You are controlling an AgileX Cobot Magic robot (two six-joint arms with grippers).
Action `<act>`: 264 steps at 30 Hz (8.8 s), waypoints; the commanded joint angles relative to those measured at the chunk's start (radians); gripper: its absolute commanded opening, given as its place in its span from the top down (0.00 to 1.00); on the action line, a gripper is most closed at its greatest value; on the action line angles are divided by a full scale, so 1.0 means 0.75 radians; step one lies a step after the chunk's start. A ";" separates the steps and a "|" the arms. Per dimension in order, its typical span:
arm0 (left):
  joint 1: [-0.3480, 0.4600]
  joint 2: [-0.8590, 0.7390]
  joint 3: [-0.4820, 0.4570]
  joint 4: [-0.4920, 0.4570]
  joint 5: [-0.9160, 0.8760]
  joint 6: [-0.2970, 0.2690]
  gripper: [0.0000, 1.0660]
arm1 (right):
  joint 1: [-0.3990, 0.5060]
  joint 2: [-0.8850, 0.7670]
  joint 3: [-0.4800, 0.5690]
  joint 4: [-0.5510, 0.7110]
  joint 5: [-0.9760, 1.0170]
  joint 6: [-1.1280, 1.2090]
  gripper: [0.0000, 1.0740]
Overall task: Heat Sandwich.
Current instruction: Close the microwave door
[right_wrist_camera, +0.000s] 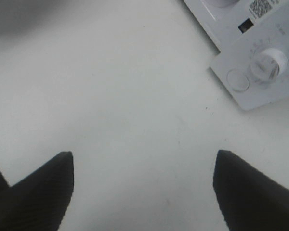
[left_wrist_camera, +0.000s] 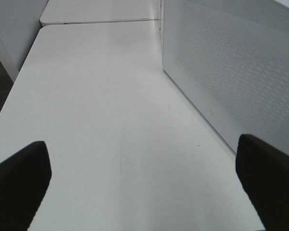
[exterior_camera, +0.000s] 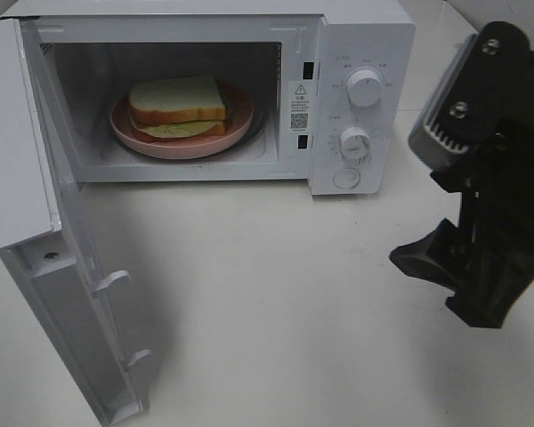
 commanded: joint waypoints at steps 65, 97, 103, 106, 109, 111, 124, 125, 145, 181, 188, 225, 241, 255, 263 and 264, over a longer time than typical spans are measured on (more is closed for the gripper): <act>-0.003 -0.037 0.001 0.004 0.004 -0.003 0.01 | -0.884 -1.360 0.208 0.185 0.691 0.356 0.29; -0.003 -0.032 0.001 0.012 0.004 -0.003 0.01 | -0.965 -1.428 0.208 0.189 0.691 0.351 0.29; -0.003 -0.032 0.001 0.012 0.004 -0.003 0.01 | -0.965 -1.428 0.208 0.189 0.691 0.351 0.29; -0.003 -0.032 0.001 0.012 0.004 -0.003 0.01 | -0.965 -1.428 0.208 0.189 0.691 0.351 0.29; -0.003 -0.032 0.001 0.012 0.004 -0.003 0.01 | -0.965 -1.428 0.208 0.189 0.691 0.351 0.29; -0.003 -0.032 0.001 0.012 0.004 -0.003 0.01 | -0.965 -1.428 0.208 0.189 0.691 0.351 0.29; -0.003 -0.032 0.001 0.012 0.004 -0.007 0.01 | -0.965 -1.428 0.208 0.189 0.691 0.351 0.29; -0.003 -0.032 0.001 0.012 0.004 -0.007 0.01 | -0.965 -1.428 0.208 0.189 0.691 0.351 0.29; -0.004 0.397 -0.071 -0.005 -0.259 0.001 0.30 | -0.965 -1.428 0.208 0.189 0.691 0.351 0.29; -0.004 1.337 0.157 0.012 -1.724 0.001 1.00 | -0.965 -1.428 0.208 0.189 0.691 0.351 0.29; -0.004 1.553 0.157 0.100 -2.055 -0.008 1.00 | -0.965 -1.428 0.208 0.189 0.691 0.351 0.29; -0.208 1.972 0.077 0.777 -2.496 -0.393 1.00 | -0.965 -1.428 0.208 0.189 0.691 0.351 0.29; -0.555 2.113 -0.044 0.240 -2.417 -0.112 1.00 | -0.965 -1.428 0.208 0.189 0.691 0.351 0.29; -0.828 2.276 -0.235 -0.185 -2.400 0.148 1.00 | -0.965 -1.428 0.208 0.189 0.691 0.351 0.29; -0.919 2.389 -0.388 -0.321 -2.387 0.212 1.00 | -0.965 -1.428 0.208 0.189 0.691 0.351 0.29; -0.919 2.389 -0.388 -0.321 -2.387 0.212 1.00 | -0.965 -1.428 0.208 0.189 0.691 0.351 0.29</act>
